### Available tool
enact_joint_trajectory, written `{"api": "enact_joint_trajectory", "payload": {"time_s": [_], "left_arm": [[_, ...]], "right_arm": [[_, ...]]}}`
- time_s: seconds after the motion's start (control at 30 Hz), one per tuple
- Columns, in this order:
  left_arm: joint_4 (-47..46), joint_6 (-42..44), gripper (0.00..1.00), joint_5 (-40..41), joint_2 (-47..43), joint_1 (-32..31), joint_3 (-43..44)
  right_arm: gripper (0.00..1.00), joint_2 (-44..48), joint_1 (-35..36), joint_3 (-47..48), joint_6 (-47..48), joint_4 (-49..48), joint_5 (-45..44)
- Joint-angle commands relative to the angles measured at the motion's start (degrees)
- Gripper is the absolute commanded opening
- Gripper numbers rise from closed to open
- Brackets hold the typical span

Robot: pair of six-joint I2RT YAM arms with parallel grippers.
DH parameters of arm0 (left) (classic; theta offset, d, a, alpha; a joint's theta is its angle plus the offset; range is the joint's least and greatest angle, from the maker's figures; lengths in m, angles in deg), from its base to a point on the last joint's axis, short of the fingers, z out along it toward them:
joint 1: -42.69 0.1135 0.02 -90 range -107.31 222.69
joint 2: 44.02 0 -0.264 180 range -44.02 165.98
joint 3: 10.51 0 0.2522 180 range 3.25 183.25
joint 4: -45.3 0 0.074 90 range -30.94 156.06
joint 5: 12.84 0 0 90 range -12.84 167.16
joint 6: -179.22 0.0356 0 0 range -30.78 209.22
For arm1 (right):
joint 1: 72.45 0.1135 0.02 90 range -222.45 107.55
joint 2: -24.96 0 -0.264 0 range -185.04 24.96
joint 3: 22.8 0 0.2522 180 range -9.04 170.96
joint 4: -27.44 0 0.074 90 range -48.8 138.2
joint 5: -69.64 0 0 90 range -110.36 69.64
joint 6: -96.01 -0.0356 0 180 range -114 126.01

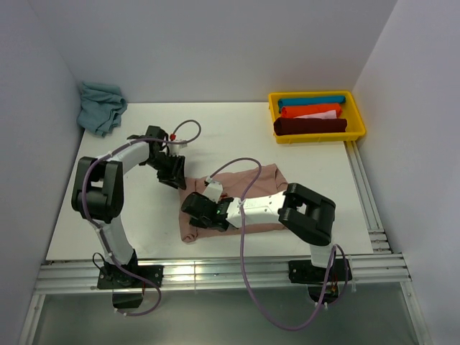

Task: Roll the t-shirts
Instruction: Roll the tshirt

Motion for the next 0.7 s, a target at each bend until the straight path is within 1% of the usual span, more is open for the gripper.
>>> {"api": "enact_joint_trajectory", "payload": {"time_s": [0.0,0.1,0.13,0.2,0.23,0.3,0.33,0.4,0.43,0.57,0.67], "left_arm": [[-1.44,-1.16,0.46,2.60,2.72,-0.69,3.17],[-1.17,-1.17,0.44,6.46,3.68,-1.91,4.67],[-1.17,-3.25,0.44,8.04,3.69,-2.79,4.93],[-1.08,-3.45,0.43,9.63,3.86,-3.50,5.28],[-1.08,-3.63,0.43,10.59,3.78,-4.20,5.46],[-1.08,-3.80,0.43,12.79,3.78,-4.81,5.72],[-1.08,-3.98,0.43,13.41,3.78,-5.25,5.81],[-1.00,-3.98,0.42,14.90,3.69,-5.69,6.07],[-1.00,-4.07,0.42,15.26,3.69,-5.87,6.07],[-1.08,-4.24,0.42,16.93,3.78,-6.57,6.25],[-1.08,-4.24,0.42,17.90,3.95,-6.93,6.25]], "right_arm": [[0.07,-1.53,-0.81,-0.99,1.65,0.63,-1.21],[0.11,-1.18,-0.73,-1.95,1.82,-0.07,-1.03],[0.12,-1.09,-0.73,-2.13,1.82,0.10,-1.12],[0.15,-1.00,-0.64,-1.87,2.18,1.59,-1.56],[0.19,-0.83,-0.38,-1.26,2.26,2.29,-1.82],[0.23,-0.74,-0.02,0.93,3.05,5.71,-3.23],[0.27,-0.74,0.24,1.90,3.32,7.21,-3.84],[0.32,-0.47,1.12,3.92,3.76,12.04,-6.30],[0.36,-0.21,1.47,5.67,4.11,13.36,-7.26],[0.40,0.93,2.53,9.46,5.16,19.59,-9.91],[0.41,1.37,3.14,13.24,6.21,23.20,-12.54]]}}
